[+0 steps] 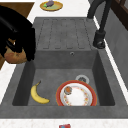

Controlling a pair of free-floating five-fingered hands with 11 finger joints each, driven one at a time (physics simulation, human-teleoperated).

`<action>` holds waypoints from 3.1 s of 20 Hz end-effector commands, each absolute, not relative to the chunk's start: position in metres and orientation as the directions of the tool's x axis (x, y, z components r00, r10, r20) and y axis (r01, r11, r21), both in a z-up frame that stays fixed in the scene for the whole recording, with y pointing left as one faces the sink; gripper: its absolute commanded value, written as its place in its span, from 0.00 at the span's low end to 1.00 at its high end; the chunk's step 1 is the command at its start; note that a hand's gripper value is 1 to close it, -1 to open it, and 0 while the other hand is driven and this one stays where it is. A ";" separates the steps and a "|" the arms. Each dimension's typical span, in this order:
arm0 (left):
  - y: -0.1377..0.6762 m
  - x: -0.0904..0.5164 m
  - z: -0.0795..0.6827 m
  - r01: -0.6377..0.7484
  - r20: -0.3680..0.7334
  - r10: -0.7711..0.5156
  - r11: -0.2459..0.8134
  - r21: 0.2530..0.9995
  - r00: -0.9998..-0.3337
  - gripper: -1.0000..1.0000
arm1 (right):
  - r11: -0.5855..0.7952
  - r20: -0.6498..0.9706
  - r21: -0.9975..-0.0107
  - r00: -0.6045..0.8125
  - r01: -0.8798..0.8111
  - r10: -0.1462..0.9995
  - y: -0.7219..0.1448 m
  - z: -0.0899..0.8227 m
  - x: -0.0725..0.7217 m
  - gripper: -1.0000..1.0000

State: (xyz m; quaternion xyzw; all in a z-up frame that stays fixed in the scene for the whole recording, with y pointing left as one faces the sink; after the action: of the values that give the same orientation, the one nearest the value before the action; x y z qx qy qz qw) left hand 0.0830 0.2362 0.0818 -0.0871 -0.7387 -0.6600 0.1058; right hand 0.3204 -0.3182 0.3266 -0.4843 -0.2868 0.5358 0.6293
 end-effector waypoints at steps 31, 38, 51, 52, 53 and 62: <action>0.236 0.083 0.082 0.268 0.271 -0.011 0.114 0.957 -0.963 0.50 | 0.067 -0.029 -0.917 0.233 -0.393 0.972 -0.245 0.095 0.543 1.00; 0.236 0.083 0.082 0.267 0.270 -0.011 0.113 0.957 -0.963 0.50 | 0.071 -0.019 -0.919 0.223 -0.387 0.975 -0.273 0.039 0.554 1.00; 0.236 0.083 0.082 0.267 0.270 -0.011 0.113 0.957 -0.963 0.50 | 0.040 -0.059 -0.953 0.313 -0.302 0.948 -0.260 -0.061 0.545 1.00; 0.236 0.083 0.082 0.267 0.270 -0.011 0.113 0.957 -0.963 0.50 | 0.051 -0.054 -0.950 0.323 -0.309 0.945 -0.261 -0.070 0.545 1.00; 0.236 0.083 0.082 0.267 0.270 -0.011 0.113 0.957 -0.963 0.50 | 0.042 -0.059 -0.952 0.314 -0.305 0.948 -0.260 -0.079 0.548 1.00; 0.236 0.083 0.082 0.267 0.270 -0.011 0.113 0.957 -0.963 0.50 | 0.185 0.073 -0.847 0.235 -0.499 0.969 -0.303 -0.042 0.585 1.00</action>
State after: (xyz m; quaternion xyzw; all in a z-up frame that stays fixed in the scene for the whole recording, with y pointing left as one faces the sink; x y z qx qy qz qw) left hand 0.0826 0.2363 0.0818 -0.0868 -0.7387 -0.6601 0.1052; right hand 0.5781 -0.2876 -0.0509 -0.3745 -0.3070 0.5398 0.6886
